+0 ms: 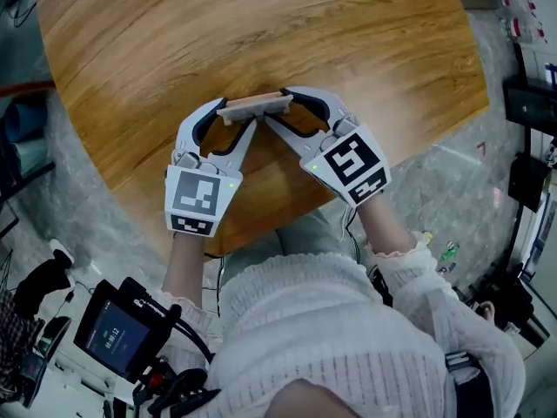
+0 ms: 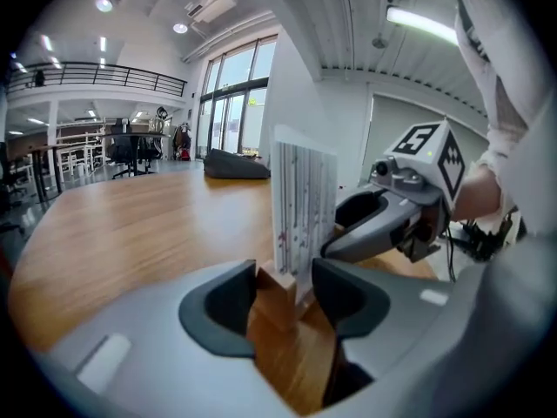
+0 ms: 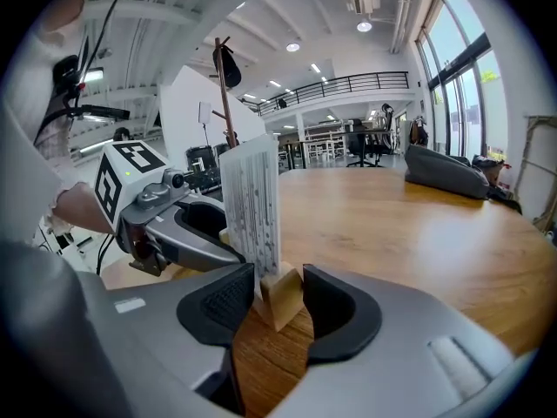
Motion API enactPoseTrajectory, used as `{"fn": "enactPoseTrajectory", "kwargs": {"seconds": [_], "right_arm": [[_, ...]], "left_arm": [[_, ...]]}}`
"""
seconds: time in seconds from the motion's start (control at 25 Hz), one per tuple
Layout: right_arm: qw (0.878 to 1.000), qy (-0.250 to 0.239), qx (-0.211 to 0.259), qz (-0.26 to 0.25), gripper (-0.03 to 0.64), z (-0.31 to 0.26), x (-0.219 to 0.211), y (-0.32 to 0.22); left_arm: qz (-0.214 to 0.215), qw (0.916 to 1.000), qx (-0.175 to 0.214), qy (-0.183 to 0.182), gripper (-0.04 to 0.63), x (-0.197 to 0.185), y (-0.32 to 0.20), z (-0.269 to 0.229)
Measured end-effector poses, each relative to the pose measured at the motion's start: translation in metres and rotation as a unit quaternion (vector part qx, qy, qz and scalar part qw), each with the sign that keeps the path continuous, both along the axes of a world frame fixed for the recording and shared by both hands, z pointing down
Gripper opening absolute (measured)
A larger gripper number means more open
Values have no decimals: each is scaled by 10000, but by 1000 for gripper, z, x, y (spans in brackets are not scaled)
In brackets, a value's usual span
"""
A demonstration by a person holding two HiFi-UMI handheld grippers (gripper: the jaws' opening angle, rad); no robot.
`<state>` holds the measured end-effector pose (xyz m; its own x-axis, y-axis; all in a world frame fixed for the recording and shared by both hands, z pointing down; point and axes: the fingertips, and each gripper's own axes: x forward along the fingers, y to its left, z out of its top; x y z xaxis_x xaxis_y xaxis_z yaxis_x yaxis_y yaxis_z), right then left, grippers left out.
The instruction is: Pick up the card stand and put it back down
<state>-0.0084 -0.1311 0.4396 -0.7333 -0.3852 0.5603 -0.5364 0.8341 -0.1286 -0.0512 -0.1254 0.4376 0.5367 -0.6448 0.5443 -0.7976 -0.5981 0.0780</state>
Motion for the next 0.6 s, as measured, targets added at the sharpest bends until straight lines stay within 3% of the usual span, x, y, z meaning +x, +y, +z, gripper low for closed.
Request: {"fn": "enactPoseTrajectory", "kwargs": {"seconds": [0.6], "right_arm": [[9997,-135,-193,34,183,9,-4,4]], "left_arm": [[-124,9998,-63,120,207,-4,4,7]]}}
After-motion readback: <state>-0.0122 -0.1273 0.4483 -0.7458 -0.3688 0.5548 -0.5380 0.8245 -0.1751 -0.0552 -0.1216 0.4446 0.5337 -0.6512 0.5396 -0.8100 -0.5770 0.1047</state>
